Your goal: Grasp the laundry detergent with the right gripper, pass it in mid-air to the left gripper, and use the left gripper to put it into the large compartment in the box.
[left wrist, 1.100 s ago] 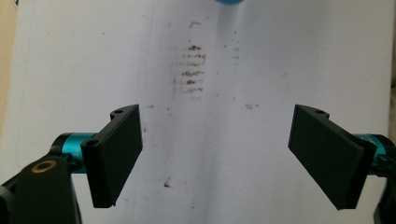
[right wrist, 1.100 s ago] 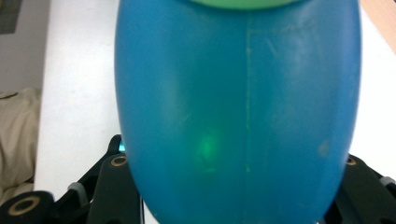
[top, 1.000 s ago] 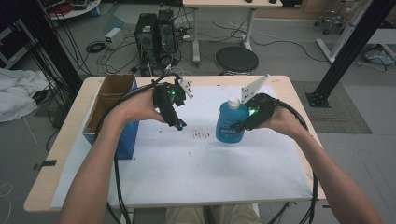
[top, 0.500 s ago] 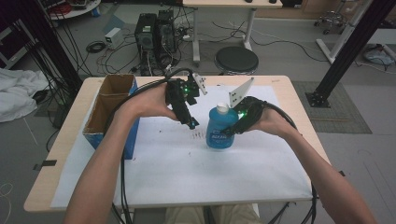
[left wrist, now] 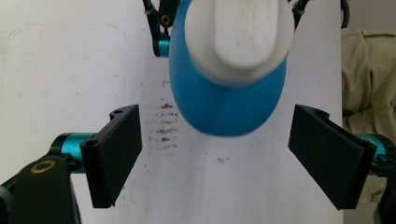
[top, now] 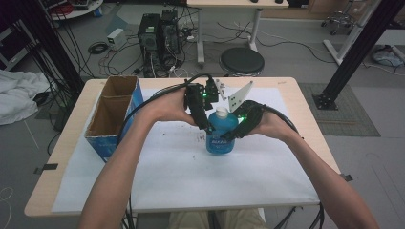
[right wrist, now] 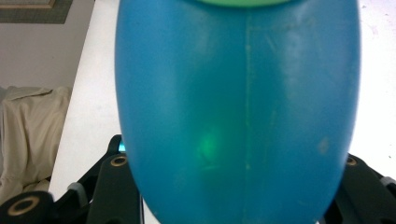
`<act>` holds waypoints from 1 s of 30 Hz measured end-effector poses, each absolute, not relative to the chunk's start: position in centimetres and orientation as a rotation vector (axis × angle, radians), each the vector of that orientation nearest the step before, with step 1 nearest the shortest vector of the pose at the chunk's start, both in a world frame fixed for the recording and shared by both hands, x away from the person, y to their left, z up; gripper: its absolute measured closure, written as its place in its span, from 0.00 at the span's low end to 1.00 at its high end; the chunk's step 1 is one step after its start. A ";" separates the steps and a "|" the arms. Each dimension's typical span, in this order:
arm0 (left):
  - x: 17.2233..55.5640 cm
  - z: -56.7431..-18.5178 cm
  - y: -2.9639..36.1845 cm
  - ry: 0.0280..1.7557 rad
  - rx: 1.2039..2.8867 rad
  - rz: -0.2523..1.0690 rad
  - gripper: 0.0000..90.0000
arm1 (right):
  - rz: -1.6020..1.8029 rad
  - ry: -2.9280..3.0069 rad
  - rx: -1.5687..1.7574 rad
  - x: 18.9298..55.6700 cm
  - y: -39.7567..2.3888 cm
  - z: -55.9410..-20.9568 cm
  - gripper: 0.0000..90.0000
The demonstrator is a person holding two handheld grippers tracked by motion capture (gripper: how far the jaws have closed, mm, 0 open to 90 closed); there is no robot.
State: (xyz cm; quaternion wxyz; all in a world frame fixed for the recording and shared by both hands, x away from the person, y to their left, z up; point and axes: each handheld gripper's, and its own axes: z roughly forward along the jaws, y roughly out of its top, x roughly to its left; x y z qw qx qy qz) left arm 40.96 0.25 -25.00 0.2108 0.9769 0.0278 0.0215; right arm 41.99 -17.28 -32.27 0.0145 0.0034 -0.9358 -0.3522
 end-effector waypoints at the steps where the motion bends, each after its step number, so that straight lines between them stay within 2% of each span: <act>1: 41.0 -25.0 0.0 0.071 2.715 0.061 0.20 | -1.096 -2.913 0.011 42.0 -17.3 -32.3 0.51; 19: 40.9 -25.5 -1.8 0.060 2.691 0.055 0.20 | -1.087 -2.925 0.012 41.9 -17.5 -32.1 0.51; 30: 41.0 -25.9 -1.7 0.071 2.683 0.042 0.26 | -1.085 -2.921 0.001 41.9 -17.6 -32.0 0.51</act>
